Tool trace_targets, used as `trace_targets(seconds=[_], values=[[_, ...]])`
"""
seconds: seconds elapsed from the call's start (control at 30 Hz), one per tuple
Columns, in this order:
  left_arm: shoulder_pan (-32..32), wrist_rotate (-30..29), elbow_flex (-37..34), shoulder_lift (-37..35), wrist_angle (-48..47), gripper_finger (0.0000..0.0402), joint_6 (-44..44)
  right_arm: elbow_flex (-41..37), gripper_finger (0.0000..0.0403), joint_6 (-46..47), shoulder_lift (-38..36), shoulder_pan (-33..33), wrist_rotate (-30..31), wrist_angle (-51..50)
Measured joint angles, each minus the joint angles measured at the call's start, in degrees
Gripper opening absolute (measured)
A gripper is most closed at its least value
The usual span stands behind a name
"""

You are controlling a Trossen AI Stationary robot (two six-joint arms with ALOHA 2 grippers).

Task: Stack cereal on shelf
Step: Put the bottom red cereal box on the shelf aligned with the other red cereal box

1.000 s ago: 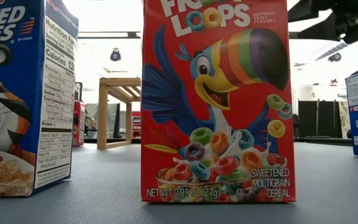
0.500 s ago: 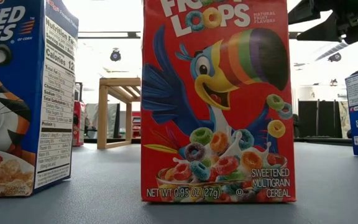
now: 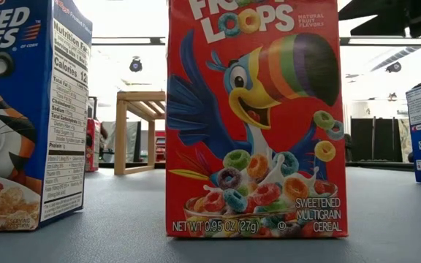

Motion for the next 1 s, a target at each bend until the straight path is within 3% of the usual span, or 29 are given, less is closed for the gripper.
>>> trace_targets(seconds=[0.3, 0.47, 0.57, 0.67, 0.73, 0.8, 1.0], values=[[0.0, 0.0, 0.0, 0.0, 0.0, 0.0254, 0.0, 0.4, 0.0364, -14.0, 0.0, 7.2, 3.6, 5.7], [0.0, 0.0, 0.0, 0.0, 0.0, 0.0254, 0.0, 0.6, 0.0364, -37.5, 0.2, 7.5, 0.5, 24.1], [0.0, 0.0, 0.0, 0.0, 0.0, 0.0254, 0.0, 0.4, 0.0364, -58.2, 1.7, 5.3, -7.4, 41.9], [0.0, 0.0, 0.0, 0.0, 0.0, 0.0254, 0.0, -0.5, 0.0364, -76.6, 3.6, 3.1, -22.8, 58.0], [0.0, 0.0, 0.0, 0.0, 0.0, 0.0254, 0.0, -1.0, 0.0364, -83.9, 4.6, 1.5, -33.7, 65.2], [0.0, 0.0, 0.0, 0.0, 0.0, 0.0254, 0.0, -1.0, 0.0364, -86.4, 4.9, -0.2, -39.8, 68.3], [0.0, 0.0, 0.0, 0.0, 0.0, 0.0254, 0.0, -2.0, 0.0364, -83.0, 4.2, -6.6, -42.5, 69.7]])
